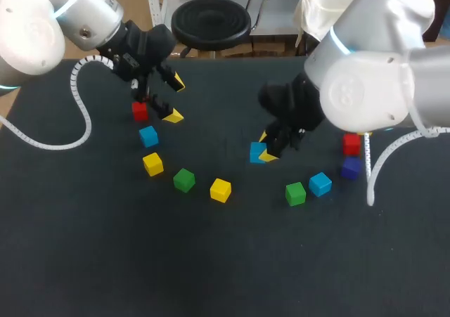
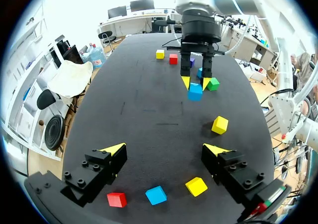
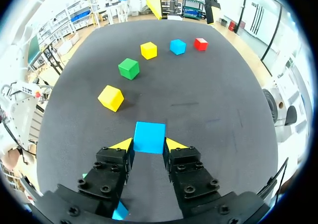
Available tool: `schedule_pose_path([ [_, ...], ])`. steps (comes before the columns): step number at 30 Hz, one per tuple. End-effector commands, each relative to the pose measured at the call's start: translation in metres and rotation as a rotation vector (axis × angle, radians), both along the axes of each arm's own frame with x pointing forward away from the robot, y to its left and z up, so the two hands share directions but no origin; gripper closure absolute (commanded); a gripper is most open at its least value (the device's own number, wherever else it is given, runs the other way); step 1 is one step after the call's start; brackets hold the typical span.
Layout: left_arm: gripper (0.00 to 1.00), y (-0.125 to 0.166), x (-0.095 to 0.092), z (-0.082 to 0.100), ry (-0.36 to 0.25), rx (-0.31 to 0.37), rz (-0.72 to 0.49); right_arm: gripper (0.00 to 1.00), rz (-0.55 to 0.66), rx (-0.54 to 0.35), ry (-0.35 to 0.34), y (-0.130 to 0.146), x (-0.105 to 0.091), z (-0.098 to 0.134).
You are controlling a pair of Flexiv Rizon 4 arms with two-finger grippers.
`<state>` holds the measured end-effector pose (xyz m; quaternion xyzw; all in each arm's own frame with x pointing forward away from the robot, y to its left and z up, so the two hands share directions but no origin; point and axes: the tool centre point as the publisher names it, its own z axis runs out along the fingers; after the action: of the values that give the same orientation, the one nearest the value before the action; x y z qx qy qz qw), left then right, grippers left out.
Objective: Place the blue cubes, place green cubes on the blue cubes, place the yellow cubes on the green cubes, then place the red cubes on the yellow cubes, and place purple cube on the red cubes.
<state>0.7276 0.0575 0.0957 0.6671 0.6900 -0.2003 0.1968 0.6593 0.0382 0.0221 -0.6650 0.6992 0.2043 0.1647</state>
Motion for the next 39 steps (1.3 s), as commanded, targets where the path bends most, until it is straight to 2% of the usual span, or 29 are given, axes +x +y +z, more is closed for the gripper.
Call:
schedule_pose_path([
  [1, 0.00, 0.000, 0.000, 0.000, -0.001, 0.000, 0.000, 1.00, 0.020, 0.000, 0.010, 0.004, 0.010, -0.002],
  [21, 0.00, 0.000, 0.000, 0.000, -0.001, 0.000, 0.000, 1.00, 0.047, -0.032, 0.056, 0.009, 0.016, -0.014],
  [33, 0.00, 0.000, 0.000, 0.000, -0.001, 0.000, 0.000, 1.00, 0.057, -0.022, -0.007, 0.010, 0.018, -0.019],
  [39, 0.00, 0.000, 0.000, 0.000, -0.001, 0.000, 0.000, 1.00, 0.044, -0.009, -0.006, 0.012, 0.014, -0.022],
])
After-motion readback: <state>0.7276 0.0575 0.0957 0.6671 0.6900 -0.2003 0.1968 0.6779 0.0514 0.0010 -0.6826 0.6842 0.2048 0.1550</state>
